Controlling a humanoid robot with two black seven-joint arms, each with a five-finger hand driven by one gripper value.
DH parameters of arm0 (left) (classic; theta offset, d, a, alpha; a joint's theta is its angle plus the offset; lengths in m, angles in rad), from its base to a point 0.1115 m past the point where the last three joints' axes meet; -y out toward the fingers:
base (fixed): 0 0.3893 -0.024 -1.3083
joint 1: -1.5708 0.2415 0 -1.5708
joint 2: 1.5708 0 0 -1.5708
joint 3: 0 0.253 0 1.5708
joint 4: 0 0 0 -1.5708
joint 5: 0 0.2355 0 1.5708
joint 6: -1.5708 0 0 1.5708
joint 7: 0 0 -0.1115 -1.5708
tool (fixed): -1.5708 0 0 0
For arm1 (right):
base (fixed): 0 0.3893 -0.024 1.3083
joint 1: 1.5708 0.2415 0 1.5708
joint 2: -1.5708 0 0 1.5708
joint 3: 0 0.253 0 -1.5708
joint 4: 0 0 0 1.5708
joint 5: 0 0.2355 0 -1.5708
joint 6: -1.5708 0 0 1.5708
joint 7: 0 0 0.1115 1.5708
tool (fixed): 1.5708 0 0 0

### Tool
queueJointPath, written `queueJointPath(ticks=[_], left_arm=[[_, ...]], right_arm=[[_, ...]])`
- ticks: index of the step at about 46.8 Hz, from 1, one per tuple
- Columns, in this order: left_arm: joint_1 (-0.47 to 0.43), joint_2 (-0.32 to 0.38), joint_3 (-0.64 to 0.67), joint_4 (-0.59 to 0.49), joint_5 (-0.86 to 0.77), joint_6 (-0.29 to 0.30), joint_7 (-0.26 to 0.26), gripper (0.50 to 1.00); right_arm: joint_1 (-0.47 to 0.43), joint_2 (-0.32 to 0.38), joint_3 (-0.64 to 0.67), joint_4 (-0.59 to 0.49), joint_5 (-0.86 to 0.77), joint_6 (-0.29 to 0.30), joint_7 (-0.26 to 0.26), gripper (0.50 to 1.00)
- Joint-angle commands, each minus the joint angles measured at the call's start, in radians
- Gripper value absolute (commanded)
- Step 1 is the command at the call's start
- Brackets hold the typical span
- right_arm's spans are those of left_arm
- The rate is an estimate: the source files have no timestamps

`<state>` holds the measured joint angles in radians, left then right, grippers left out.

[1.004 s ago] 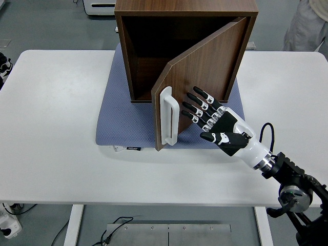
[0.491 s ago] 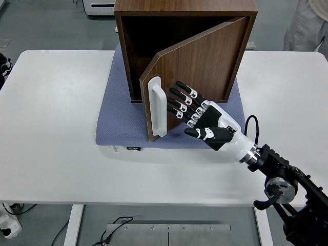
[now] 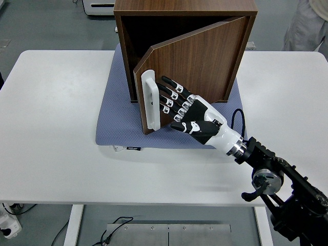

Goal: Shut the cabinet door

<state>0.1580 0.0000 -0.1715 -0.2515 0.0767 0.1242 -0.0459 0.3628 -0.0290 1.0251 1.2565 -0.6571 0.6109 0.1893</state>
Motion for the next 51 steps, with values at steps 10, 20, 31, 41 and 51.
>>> queueJointPath(ticks=[10,20,31,41,51], left_arm=[[0.000,0.000,0.000,0.000,0.000,0.000,0.000,1.000],[0.000,0.000,0.000,0.000,0.000,0.000,0.000,1.000],[0.002,0.000,0.000,0.000,0.000,0.000,0.000,1.000],[0.002,0.000,0.000,0.000,0.000,0.000,0.000,1.000],[0.002,0.000,0.000,0.000,0.000,0.000,0.000,1.000]], right_arm=[[0.056,0.029,0.006,-0.055,0.005,0.000,0.009,1.000],[0.099,0.029,0.010,-0.094,0.008,-0.019,0.009,1.000],[0.125,0.029,0.012,-0.117,0.010,-0.082,0.032,1.000],[0.137,0.029,0.012,-0.138,0.010,-0.126,0.042,1.000],[0.151,0.029,0.029,-0.158,0.011,-0.214,0.073,1.000]])
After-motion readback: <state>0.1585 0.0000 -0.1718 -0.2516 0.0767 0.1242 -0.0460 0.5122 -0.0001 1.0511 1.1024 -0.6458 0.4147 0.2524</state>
